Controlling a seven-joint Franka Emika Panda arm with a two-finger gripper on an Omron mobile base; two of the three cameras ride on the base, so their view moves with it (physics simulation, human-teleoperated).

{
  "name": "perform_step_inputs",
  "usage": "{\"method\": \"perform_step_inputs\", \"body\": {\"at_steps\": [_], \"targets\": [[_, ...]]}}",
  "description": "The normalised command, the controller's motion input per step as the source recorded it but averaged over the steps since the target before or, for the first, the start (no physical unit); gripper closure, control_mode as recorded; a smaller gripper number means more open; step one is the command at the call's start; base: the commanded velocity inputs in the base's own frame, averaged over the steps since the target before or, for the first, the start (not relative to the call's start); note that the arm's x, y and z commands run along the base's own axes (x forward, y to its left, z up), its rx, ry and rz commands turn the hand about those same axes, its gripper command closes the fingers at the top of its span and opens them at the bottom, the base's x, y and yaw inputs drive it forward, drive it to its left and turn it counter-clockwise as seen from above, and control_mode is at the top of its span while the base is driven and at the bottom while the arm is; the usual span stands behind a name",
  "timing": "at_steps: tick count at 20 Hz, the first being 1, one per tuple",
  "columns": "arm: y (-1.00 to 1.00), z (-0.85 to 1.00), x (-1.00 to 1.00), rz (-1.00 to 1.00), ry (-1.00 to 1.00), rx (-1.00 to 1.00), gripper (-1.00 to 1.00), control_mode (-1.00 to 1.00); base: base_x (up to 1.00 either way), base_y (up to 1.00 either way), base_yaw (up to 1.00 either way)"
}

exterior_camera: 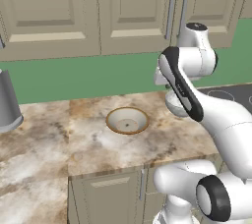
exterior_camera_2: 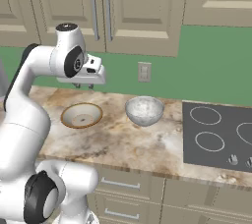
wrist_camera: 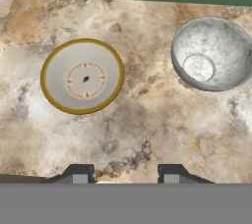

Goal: Open the cabinet. Pick the bowls from the counter and place them in the cabinet. Then close the cabinet.

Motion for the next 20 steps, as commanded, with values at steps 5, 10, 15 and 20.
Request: {"method": "perform_step_inputs", "body": {"at_steps": [5,10,15,20], "targets": [[0.0,0.0,-0.42,0.0,-0.12,0.0,-1.0,-1.0,0.0,0.0,0.0],[-0.25,0.14,-0.78,-0.02,-0.27,0.04,-1.0,-1.0,0.0,0.0,0.0],[-0.24,0.42,-0.46,-0.04,-0.22,0.03,-1.0,-1.0,0.0,0.0,0.0],[-0.01,0.57,-0.12,-0.03,-0.18,0.0,-1.0,-1.0,0.0,0.0,0.0]]}}
